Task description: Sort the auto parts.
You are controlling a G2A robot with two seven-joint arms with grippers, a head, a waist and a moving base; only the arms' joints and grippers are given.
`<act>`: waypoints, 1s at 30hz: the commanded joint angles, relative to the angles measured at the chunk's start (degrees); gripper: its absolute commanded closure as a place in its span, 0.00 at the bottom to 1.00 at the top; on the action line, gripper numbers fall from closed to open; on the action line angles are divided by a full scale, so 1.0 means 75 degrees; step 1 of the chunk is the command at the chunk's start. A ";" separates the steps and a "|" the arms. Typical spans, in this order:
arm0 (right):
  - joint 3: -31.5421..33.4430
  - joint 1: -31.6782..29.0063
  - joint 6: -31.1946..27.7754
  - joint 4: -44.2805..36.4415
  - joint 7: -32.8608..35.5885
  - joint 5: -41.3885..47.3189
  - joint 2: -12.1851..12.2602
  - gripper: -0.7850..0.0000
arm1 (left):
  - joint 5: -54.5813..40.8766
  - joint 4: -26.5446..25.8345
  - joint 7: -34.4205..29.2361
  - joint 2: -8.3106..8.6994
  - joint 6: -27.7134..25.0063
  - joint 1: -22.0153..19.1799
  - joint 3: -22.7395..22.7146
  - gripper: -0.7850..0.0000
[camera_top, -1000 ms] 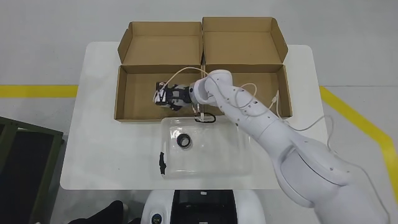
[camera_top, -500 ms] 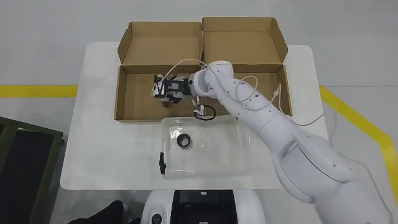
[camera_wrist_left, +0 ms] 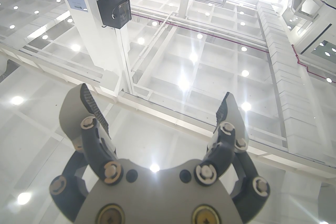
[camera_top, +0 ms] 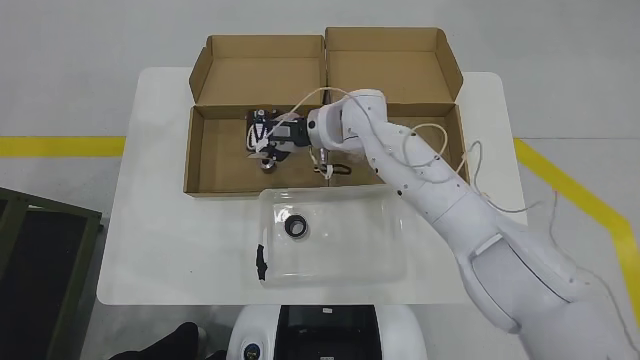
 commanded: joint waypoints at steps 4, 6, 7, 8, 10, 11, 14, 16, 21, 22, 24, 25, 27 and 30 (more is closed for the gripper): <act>0.0984 -0.0982 -0.0355 -0.1813 0.0959 0.0191 0.0530 0.37 | 0.0000 0.0000 0.0000 0.0000 0.0000 0.0000 0.0000 0.00; 0.1372 -0.1452 -0.0539 -0.2611 0.1423 0.0343 0.0720 0.35 | 0.0000 0.0000 0.0000 0.0000 0.0000 0.0000 0.0000 0.00; 0.1550 -0.1690 -0.0641 -0.2975 0.1652 0.0447 0.0805 0.34 | 0.0000 0.0000 0.0000 0.0000 0.0000 0.0000 0.0000 0.00; 0.1719 -0.1914 -0.0722 -0.3328 0.1897 0.0540 0.0885 0.32 | 0.0000 0.0000 0.0000 0.0000 0.0000 0.0000 0.0000 0.00; 0.2019 -0.2350 -0.0881 -0.3988 0.2340 0.0735 0.1028 0.31 | 0.0000 0.0000 0.0000 0.0000 0.0000 0.0000 0.0000 0.00; 0.2150 -0.2558 -0.0962 -0.4276 0.2539 0.0834 0.1093 0.30 | 0.0000 0.0000 0.0000 0.0000 0.0000 0.0000 0.0000 0.00; 0.2446 -0.3136 -0.1128 -0.5036 0.3024 0.1153 0.1255 0.29 | 0.0000 0.0000 0.0000 0.0000 0.0000 0.0000 0.0000 0.00; 0.2536 -0.3459 -0.1128 -0.5468 0.3321 0.1307 0.1354 0.27 | 0.0000 0.0000 0.0000 0.0000 0.0000 0.0000 0.0000 0.00; 0.2698 -0.4109 -0.1128 -0.6321 0.3820 0.1644 0.1609 0.28 | 0.0000 0.0000 0.0000 0.0000 0.0000 0.0000 0.0000 0.00; 0.2709 -0.4230 -0.1128 -0.6439 0.3896 0.1713 0.1662 0.28 | 0.0000 0.0000 0.0000 0.0000 0.0000 0.0000 0.0000 0.00; 0.2682 -0.4422 -0.1128 -0.6665 0.4108 0.1792 0.1773 0.28 | 0.0000 0.0000 0.0000 0.0000 0.0000 0.0000 0.0000 0.00; 0.2674 -0.4511 -0.1128 -0.6759 0.4176 0.1853 0.1827 0.29 | 0.0000 0.0000 0.0000 0.0000 0.0000 0.0000 0.0000 0.00; 0.2623 -0.4677 -0.1128 -0.6934 0.4261 0.1983 0.1925 0.29 | 0.0000 0.0000 0.0000 0.0000 0.0000 0.0000 0.0000 0.00; 0.2480 -0.4888 -0.1128 -0.7020 0.4326 0.2085 0.2055 0.29 | 0.0000 0.0000 0.0000 0.0000 0.0000 0.0000 0.0000 0.00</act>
